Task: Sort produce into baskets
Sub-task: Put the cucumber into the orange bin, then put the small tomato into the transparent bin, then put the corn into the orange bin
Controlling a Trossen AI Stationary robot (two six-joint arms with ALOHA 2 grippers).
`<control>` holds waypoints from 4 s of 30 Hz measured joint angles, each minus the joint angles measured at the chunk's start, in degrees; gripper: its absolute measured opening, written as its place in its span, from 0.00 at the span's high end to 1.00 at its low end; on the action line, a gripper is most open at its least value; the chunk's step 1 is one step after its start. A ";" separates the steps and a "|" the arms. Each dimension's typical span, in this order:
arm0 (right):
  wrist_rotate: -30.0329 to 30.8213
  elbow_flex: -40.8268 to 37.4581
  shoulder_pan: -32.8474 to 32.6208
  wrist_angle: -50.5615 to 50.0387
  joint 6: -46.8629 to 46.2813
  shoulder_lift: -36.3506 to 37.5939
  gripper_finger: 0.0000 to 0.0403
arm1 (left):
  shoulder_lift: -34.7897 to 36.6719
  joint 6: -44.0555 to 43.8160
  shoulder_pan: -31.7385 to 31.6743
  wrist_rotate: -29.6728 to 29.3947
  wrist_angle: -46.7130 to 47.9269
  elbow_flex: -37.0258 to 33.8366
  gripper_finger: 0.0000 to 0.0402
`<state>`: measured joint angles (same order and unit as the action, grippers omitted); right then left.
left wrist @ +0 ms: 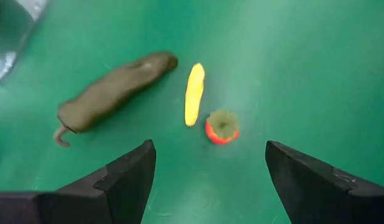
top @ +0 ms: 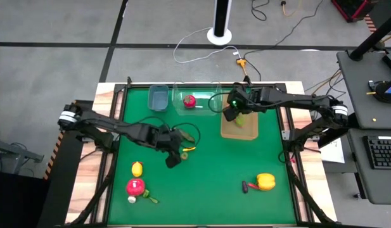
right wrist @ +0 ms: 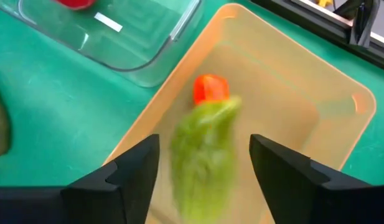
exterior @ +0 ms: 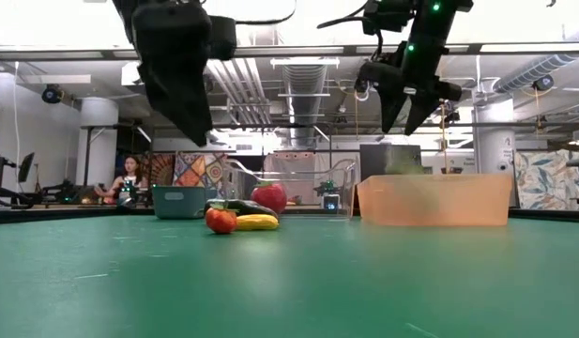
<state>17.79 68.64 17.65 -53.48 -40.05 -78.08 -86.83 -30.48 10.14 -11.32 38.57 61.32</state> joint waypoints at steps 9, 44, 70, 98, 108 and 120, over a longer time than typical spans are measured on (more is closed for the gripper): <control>-0.07 -0.04 0.00 0.19 -0.03 0.00 0.31 | -4.13 0.64 0.57 0.28 -0.69 -0.04 0.29; -4.51 -0.20 -1.21 0.01 1.59 0.02 0.30 | -17.28 8.44 0.25 2.85 -13.05 -0.39 0.55; -4.46 -0.34 -1.29 0.36 1.50 0.04 0.31 | 6.13 12.06 -8.00 4.59 -9.79 1.01 0.84; -4.81 -0.33 -1.29 1.94 0.91 0.09 0.24 | -17.82 27.00 -39.17 13.89 2.58 30.58 0.51; -6.43 -0.33 -1.53 2.11 0.96 0.09 0.26 | -8.98 31.72 -32.42 16.00 17.27 30.00 0.46; -6.56 -0.33 -1.79 2.81 0.98 0.09 0.25 | 1.76 20.72 -11.32 17.86 3.65 8.37 0.48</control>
<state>11.23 68.31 15.86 -50.67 -39.07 -78.00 -85.08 -9.76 -1.19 6.54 42.21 69.69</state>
